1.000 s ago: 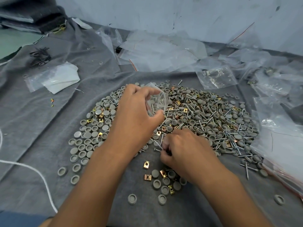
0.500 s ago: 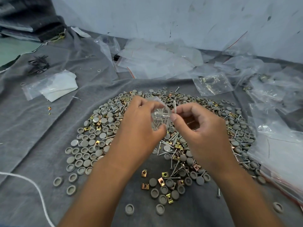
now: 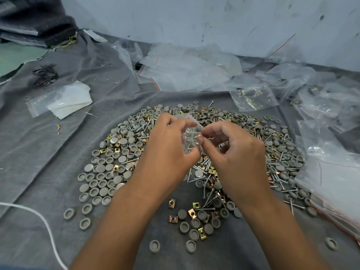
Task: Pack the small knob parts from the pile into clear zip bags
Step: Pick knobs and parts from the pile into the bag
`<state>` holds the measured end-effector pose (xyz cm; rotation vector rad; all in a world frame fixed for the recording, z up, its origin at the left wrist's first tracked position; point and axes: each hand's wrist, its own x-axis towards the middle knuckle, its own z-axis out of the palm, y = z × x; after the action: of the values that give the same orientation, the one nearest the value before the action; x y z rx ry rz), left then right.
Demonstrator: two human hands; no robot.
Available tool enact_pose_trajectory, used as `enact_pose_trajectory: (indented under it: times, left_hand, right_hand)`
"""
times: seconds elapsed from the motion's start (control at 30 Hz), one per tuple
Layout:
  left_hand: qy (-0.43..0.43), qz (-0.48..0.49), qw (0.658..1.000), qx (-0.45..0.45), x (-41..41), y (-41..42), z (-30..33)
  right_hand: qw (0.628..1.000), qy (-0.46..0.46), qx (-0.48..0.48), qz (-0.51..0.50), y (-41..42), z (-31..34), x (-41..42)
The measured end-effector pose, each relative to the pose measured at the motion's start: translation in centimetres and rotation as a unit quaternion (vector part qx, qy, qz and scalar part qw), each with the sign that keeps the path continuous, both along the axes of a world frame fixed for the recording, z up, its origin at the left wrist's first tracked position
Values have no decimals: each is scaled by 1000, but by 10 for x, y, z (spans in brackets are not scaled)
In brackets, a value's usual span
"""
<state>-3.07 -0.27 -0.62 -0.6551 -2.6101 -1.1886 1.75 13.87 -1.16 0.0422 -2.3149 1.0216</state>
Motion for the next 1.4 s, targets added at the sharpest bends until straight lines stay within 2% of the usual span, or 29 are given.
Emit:
enact_pose_trajectory:
  times: [0.17, 0.23, 0.27, 0.3, 0.37, 0.43, 0.5, 0.6, 0.93, 1.1, 1.2, 1.3, 1.4]
  left_hand:
    - [-2, 8, 1000, 7, 0, -4, 4]
    - [12, 26, 1000, 10, -1, -5, 6]
    - [21, 39, 999, 19, -2, -6, 8]
    - [27, 50, 998, 34, -3, -7, 9]
    - [21, 64, 996, 54, -4, -9, 10]
    - [16, 65, 997, 42, -3, -10, 10]
    - [32, 70, 996, 37, -3, -10, 9]
    - [16, 79, 997, 22, -3, -8, 5]
    - [3, 40, 999, -31, -4, -5, 0]
    - [-4, 41, 999, -27, -4, -4, 0]
    - [-4, 37, 999, -30, -3, -5, 0]
    - [-4, 32, 999, -28, -3, -6, 0]
    - [-3, 27, 999, -25, -3, -6, 1]
  right_hand:
    - [1000, -12, 6, 17, 7, 5, 5]
    - [996, -64, 25, 53, 13, 6, 9]
    - [989, -122, 38, 74, 15, 6, 11]
    - [973, -199, 60, 97, 16, 6, 13]
    - [919, -340, 136, 145, 16, 4, 18]
    - [876, -393, 220, 173, 12, 0, 22]
    - [861, -385, 283, 172, 5, -3, 25]
    - [862, -344, 338, 152, 0, -2, 28]
    - [842, -398, 309, 194, -10, 3, 29]
    - [847, -355, 335, 208, -10, -7, 31]
    - [866, -348, 293, 209, -6, -12, 26]
    - [919, -328, 136, 175, 5, -7, 16]
    - [962, -222, -32, 156, 14, 5, 9]
